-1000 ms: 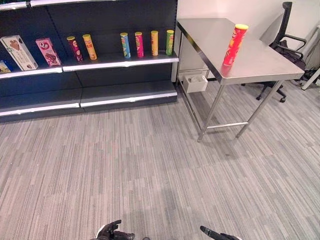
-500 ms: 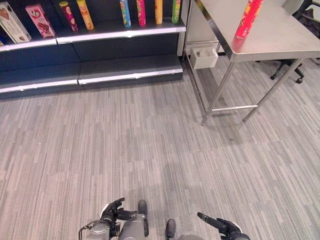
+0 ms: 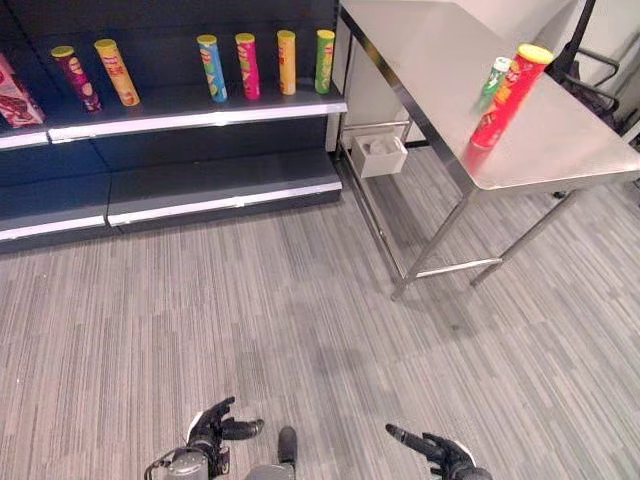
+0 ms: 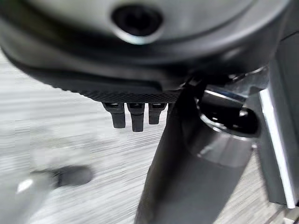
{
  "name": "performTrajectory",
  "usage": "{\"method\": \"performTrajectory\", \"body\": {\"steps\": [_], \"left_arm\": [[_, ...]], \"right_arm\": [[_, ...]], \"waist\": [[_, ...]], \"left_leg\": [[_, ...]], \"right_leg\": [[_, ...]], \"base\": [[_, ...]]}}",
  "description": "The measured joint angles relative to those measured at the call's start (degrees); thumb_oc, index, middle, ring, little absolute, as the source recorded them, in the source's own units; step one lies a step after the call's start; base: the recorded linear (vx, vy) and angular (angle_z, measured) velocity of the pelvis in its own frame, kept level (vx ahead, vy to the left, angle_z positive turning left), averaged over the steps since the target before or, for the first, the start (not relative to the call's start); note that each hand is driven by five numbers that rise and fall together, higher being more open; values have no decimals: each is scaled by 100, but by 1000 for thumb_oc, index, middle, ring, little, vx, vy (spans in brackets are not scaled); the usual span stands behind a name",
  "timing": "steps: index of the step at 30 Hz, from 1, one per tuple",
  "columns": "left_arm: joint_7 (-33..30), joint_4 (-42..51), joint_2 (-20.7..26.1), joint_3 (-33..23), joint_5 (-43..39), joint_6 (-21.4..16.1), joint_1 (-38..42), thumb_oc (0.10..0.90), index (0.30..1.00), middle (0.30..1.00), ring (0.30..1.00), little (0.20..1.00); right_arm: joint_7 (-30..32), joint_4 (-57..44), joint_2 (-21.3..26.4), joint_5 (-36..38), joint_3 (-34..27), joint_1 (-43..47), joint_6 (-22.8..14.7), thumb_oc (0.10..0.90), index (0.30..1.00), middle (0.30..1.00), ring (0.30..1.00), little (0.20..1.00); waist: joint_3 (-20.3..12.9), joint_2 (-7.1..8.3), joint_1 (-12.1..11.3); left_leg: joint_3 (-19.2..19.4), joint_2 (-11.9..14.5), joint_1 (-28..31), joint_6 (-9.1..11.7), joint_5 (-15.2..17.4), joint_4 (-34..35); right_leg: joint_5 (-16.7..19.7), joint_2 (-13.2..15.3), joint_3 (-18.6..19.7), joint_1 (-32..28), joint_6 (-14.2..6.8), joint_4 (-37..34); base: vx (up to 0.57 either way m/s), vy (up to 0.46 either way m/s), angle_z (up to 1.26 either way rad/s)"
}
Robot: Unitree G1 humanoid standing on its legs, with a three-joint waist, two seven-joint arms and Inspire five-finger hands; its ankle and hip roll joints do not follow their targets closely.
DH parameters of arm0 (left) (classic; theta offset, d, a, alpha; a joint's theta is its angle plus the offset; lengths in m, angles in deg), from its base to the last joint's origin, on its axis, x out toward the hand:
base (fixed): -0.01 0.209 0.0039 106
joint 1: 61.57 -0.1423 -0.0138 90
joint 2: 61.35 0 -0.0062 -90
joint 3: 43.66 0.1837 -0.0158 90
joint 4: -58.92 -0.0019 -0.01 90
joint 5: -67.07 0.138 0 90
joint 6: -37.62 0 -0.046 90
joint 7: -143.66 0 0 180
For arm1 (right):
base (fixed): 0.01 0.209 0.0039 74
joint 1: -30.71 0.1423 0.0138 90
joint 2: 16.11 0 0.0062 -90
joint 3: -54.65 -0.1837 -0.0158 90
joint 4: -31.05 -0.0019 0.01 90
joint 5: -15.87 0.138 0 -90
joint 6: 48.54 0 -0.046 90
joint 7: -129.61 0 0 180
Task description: Put the goods on the table back onto the shelves and tidy them up.
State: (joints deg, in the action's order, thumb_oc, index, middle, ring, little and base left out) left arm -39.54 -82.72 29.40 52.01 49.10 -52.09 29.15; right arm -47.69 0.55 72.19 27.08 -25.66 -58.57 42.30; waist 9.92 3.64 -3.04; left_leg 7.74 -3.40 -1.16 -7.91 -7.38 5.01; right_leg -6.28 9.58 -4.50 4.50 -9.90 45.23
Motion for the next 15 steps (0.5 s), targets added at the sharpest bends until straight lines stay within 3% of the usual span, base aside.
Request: {"method": "performTrajectory", "body": {"steps": [1, 2, 3, 4, 5, 6, 8, 11, 12, 15], "left_arm": [[-1, 15, -7, -33, -8, -2, 20, 800, 900, 900, 900, 900], [-53, 21, 12, 61, -9, -2, 41, 800, 900, 900, 900, 900], [-100, 73, -1, 113, -14, 8, 36, 800, 900, 900, 900, 900], [-120, 78, -6, 106, -16, 9, -21, 800, 900, 900, 900, 900], [-134, 243, 3, 91, -21, -4, -78, 800, 900, 900, 900, 900], [-138, 396, 64, 90, -36, -11, -149, 800, 900, 900, 900, 900], [-148, 396, 183, 76, -38, -4, -149, 800, 900, 900, 900, 900], [-138, 314, 129, 135, -28, 12, -123, 800, 900, 900, 900, 900], [-123, 333, 21, 134, -30, 9, -145, 800, 900, 900, 900, 900], [-95, 695, -89, 139, -32, -4, -313, 800, 900, 900, 900, 900]], "right_arm": [[8, 29, 4, -2, -27, 48, -4, 800, 900, 900, 900, 900], [12, 12, 11, -1, -108, 71, -79, 800, 900, 900, 900, 900], [3, -11, 99, -2, -22, 23, -52, 800, 900, 900, 900, 900], [0, 0, 154, 0, -58, 26, -50, 800, 900, 900, 900, 900], [7, 66, 191, -18, -28, -40, -29, 800, 900, 900, 900, 900], [6, 75, 180, -65, -25, -87, -3, 800, 900, 900, 900, 900], [-2, 102, 73, -89, -72, -151, 65, 800, 900, 900, 900, 900], [9, 257, 15, -94, -87, -226, 96, 800, 900, 900, 900, 900], [5, 360, 21, -97, -113, -245, 120, 800, 900, 900, 900, 900], [-2, 273, 37, -111, -104, -248, 110, 800, 900, 900, 900, 900]], "waist": [[56, -117, -4], [92, -158, 19], [112, -438, 137], [147, -513, 208], [145, -503, 281], [149, -449, 252], [195, -221, 270], [184, 41, 457], [188, 23, 408], [147, -14, 366]], "left_leg": [[17, -13, 129, -140, 229, -49], [52, -45, 296, -158, 332, -69], [54, 36, 572, -185, 616, -65], [83, -33, 792, -60, 646, -19], [87, -31, 891, 104, 816, 11], [130, -28, 962, 171, 875, 11], [102, 17, 1125, 437, 1050, 8], [-200, 66, 1456, 724, 1241, 6], [-234, 162, 1648, 824, 1313, -32], [-201, 541, 1607, 1048, 1444, -766]], "right_leg": [[45, 131, -77, 373, 22, 299], [128, 472, -452, 834, 127, 865], [55, 566, -689, 1245, 141, 331], [36, 805, -959, 1445, 207, -669], [39, 806, -1256, 1545, 137, -1717], [121, 655, -1431, 1503, 115, -2793], [562, 240, -1358, 1590, 6, -4152], [896, -105, -1064, 1187, 129, -4631], [1320, -195, -939, 971, 443, -4718], [1721, -590, -1020, 397, 853, -5045]], "base": [[269, 127, 3], [203, 53, -10], [458, -11, -1], [349, -122, 5], [448, -166, -6], [285, -149, -5], [316, -150, 4], [272, -163, 54], [217, -181, 46], [169, -191, 30]]}}
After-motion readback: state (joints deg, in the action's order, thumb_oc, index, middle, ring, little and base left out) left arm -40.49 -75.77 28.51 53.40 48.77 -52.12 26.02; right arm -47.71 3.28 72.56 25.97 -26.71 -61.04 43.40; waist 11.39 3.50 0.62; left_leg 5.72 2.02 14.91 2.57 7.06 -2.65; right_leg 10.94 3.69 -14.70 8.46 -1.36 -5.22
